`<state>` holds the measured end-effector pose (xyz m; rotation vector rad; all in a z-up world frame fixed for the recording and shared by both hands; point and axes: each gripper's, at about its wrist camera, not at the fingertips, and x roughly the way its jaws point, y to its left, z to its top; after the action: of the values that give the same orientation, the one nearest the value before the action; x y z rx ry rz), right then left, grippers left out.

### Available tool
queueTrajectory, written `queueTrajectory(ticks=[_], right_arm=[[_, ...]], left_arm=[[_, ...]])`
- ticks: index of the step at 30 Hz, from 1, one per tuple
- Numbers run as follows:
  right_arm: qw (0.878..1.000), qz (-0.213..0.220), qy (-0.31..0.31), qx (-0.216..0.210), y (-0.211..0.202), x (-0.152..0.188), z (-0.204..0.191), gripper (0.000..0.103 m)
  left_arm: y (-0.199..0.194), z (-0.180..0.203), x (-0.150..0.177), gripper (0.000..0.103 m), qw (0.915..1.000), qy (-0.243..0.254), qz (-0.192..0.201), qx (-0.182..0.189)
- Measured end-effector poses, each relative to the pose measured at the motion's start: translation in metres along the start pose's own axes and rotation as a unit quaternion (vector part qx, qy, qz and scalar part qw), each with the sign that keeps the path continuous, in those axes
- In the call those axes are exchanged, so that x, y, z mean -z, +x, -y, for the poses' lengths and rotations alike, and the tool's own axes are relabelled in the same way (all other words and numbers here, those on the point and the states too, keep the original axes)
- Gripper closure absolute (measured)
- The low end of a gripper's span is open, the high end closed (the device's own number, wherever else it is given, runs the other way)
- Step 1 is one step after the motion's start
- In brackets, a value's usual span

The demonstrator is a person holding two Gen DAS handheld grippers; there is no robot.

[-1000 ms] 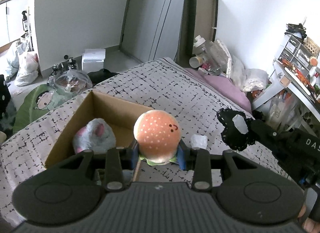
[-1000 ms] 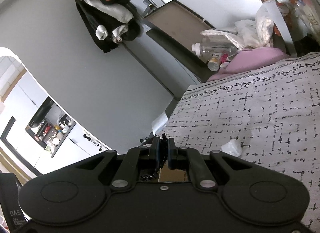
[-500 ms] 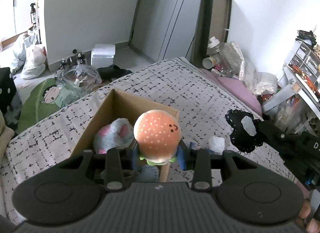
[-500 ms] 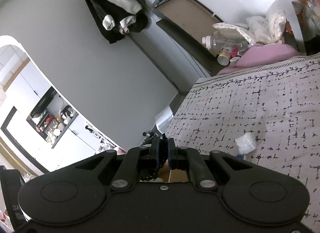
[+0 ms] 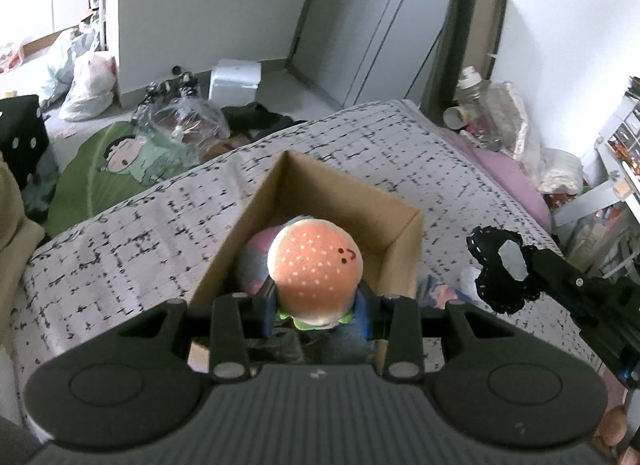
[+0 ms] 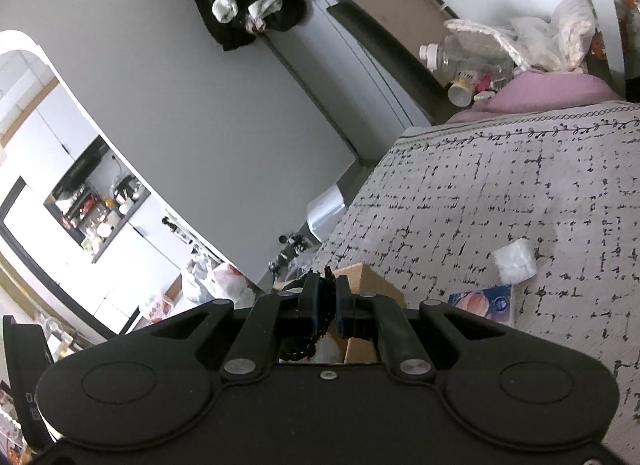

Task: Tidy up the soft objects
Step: 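Carry both held items over the cardboard box and open both tools to drop them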

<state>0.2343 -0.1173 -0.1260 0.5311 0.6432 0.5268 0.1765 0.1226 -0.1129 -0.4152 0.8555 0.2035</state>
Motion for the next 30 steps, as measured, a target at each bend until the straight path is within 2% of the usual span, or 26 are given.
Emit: queueTrajectory(ticks=[11, 16, 18, 20, 25, 30], right_arm=[[0.999, -0.036, -0.028, 0.005, 0.025, 0.017, -0.023, 0.095], [0.999, -0.039, -0.034, 0.013, 0.034, 0.021, -0.028, 0.094], [0.998, -0.038, -0.042, 0.017, 0.039, 0.022, -0.030, 0.089], [0.998, -0.051, -0.032, 0.020, 0.044, 0.023, -0.027, 0.073], [0.998, -0.048, -0.015, 0.029, 0.040, 0.022, -0.020, 0.059], [0.998, -0.044, -0.001, 0.040, 0.034, 0.018, -0.011, 0.057]], left_arm=[[0.013, -0.028, 0.001, 0.065, 0.9994, -0.025, -0.022, 0.005], [0.016, -0.032, 0.000, 0.066, 0.9991, -0.030, -0.028, 0.013], [0.017, -0.032, 0.000, 0.065, 0.9990, -0.029, -0.029, 0.016], [0.018, -0.032, -0.002, 0.065, 0.9990, -0.028, -0.029, 0.019], [0.020, -0.029, -0.007, 0.065, 0.9989, -0.024, -0.029, 0.027], [0.024, -0.017, -0.012, 0.065, 0.9989, -0.013, -0.030, 0.034]])
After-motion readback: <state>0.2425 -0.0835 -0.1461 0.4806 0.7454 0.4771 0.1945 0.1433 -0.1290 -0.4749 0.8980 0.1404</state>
